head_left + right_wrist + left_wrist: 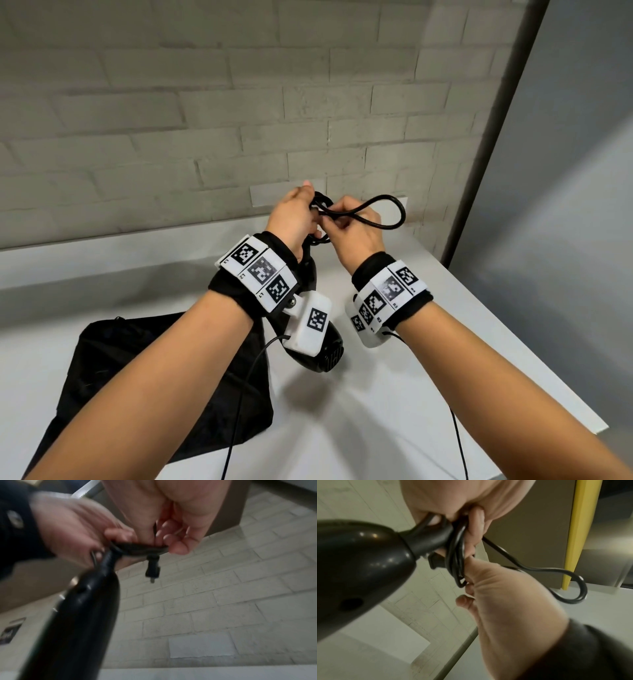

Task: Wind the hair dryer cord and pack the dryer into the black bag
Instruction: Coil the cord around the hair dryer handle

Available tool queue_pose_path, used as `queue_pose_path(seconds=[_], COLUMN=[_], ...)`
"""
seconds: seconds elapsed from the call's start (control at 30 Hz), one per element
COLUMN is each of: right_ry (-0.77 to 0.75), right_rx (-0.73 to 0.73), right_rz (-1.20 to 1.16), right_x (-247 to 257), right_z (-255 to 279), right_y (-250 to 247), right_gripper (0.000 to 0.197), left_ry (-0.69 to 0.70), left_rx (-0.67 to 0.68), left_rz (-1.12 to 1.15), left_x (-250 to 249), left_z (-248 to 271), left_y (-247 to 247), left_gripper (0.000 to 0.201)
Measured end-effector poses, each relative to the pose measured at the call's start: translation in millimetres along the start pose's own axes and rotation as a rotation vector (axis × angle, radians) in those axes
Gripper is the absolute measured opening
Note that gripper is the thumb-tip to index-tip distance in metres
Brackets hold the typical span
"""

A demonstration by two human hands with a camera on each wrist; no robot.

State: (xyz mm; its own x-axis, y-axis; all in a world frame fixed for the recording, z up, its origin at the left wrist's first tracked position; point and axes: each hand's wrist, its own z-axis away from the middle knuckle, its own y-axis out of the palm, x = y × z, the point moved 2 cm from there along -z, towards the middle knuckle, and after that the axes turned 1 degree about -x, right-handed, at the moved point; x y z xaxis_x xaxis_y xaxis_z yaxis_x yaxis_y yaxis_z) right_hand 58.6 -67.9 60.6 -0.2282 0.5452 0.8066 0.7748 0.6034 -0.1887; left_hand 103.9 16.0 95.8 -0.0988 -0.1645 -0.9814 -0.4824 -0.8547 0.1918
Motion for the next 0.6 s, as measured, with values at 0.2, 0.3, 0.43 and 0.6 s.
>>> queue_pose_path(seconds=[0.2, 0.3, 0.43, 0.6], right_ry=[0.119, 0.142, 0.109, -0.005], right_rx=[0.148, 0.281, 0.325, 0.415], right_rz=[-0.136, -0.257, -0.28, 0.142], right_x=[-9.8, -16.1, -34.7, -66.8], right_z=[-2.2, -3.5, 1.2, 13.8], right_y=[0.8, 9.3, 7.9, -12.2], right_gripper=[0.041, 0.035, 0.014, 0.041], left_ry=[-0.07, -0.098, -0.152, -0.199], left_rx=[0.083, 0.077, 0.071, 0.09], left_rz=[0.014, 0.02, 0.032, 0.075], left_x=[-4.4, 0.3, 5.1, -1.5], left_z=[6.0, 5.9, 4.0, 1.5], left_y=[3.5, 2.7, -2.7, -11.2], left_gripper=[0.033, 0.035, 0.037, 0.048])
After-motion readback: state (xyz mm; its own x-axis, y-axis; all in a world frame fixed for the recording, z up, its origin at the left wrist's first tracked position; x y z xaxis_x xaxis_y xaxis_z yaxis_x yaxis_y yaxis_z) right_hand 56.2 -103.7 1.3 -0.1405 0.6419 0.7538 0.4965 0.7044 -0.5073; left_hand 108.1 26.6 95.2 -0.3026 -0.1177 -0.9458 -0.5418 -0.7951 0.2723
